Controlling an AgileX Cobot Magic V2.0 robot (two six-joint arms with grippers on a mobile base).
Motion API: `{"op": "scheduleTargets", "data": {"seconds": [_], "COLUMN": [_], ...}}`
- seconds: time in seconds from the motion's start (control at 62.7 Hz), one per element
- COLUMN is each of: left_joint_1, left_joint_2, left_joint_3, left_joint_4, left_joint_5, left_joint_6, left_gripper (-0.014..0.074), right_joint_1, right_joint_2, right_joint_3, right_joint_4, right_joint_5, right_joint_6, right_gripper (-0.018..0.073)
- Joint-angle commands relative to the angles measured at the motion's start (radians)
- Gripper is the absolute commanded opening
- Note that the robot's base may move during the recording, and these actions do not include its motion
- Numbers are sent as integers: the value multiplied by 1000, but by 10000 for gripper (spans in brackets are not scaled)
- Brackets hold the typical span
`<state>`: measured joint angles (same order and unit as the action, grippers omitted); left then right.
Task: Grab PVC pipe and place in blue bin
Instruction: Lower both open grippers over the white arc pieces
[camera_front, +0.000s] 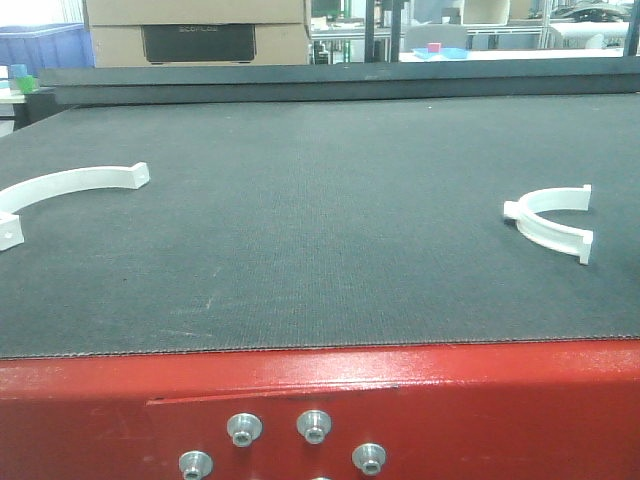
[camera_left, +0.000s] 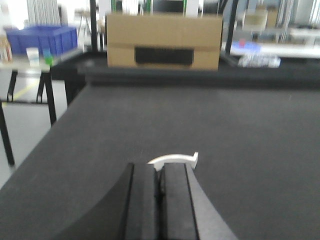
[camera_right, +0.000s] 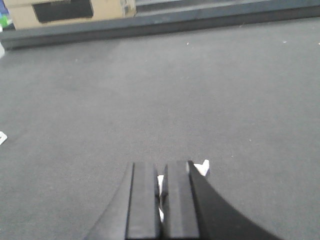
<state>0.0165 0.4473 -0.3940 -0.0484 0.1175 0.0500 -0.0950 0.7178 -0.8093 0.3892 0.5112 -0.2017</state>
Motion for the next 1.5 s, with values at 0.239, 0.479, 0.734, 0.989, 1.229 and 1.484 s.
{"op": "scheduleTargets", "data": {"seconds": [0.239, 0.479, 0.734, 0.989, 1.229, 1.484], "left_joint_1": [1, 1, 1, 1, 1, 1], "left_joint_2": [439, 567, 576, 576, 585, 717], "left_joint_3": [-262, -361, -361, -361, -361, -403], "left_joint_4": [-2, -2, -2, -2, -2, 93], "left_joint_5": [-38, -70, -158, -145, -174, -190], "left_joint_6": [-7, -7, -7, -7, -7, -2], "left_gripper": [-111, -111, -111, -111, -111, -111], "right_joint_1": [-1, 3, 73, 107, 107, 108], "right_joint_2": [238, 386, 501, 580, 598, 643], "right_joint_3": [-85, -86, -86, -86, -86, -115], "right_joint_4": [3, 11, 11, 11, 11, 5], "right_joint_5": [24, 5, -100, -140, -191, -181], "right_joint_6": [-15, -19, -36, -36, -36, -81], "right_gripper": [173, 173, 173, 173, 173, 173]}}
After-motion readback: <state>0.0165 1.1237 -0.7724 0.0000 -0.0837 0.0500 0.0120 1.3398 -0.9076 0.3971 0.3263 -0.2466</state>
